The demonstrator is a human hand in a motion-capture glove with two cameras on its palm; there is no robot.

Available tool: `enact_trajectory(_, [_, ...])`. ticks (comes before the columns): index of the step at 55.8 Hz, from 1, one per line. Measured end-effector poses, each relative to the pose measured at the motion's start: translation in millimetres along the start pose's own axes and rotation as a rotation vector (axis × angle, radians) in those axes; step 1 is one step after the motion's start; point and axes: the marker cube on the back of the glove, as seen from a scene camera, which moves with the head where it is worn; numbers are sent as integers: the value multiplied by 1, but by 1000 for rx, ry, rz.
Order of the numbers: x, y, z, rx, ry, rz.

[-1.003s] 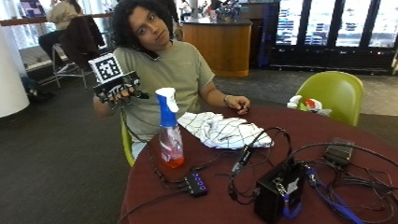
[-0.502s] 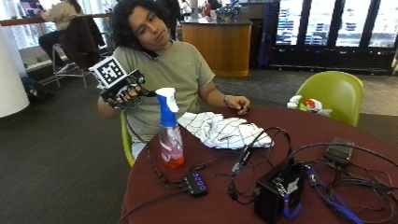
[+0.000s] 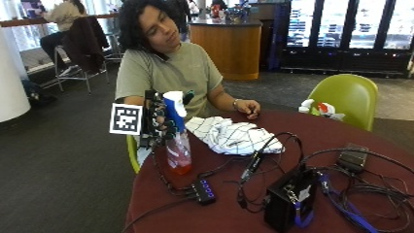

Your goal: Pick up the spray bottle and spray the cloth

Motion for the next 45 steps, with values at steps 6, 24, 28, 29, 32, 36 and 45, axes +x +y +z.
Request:
enact_trajectory(6, [17, -21, -5, 130, 15, -6])
enact_trajectory(24, [27, -55, 11, 81, 1, 180])
enact_trajectory(28, [19, -55, 7, 83, -27, 214])
enact_trajectory(29, [16, -55, 5, 88, -36, 217])
enact_trajectory(32, [5, -56, -5, 115, -59, 218])
enact_trajectory(36, [-17, -52, -22, 120, -86, 170])
enact_trajectory(45, [-85, -63, -40, -9, -30, -33])
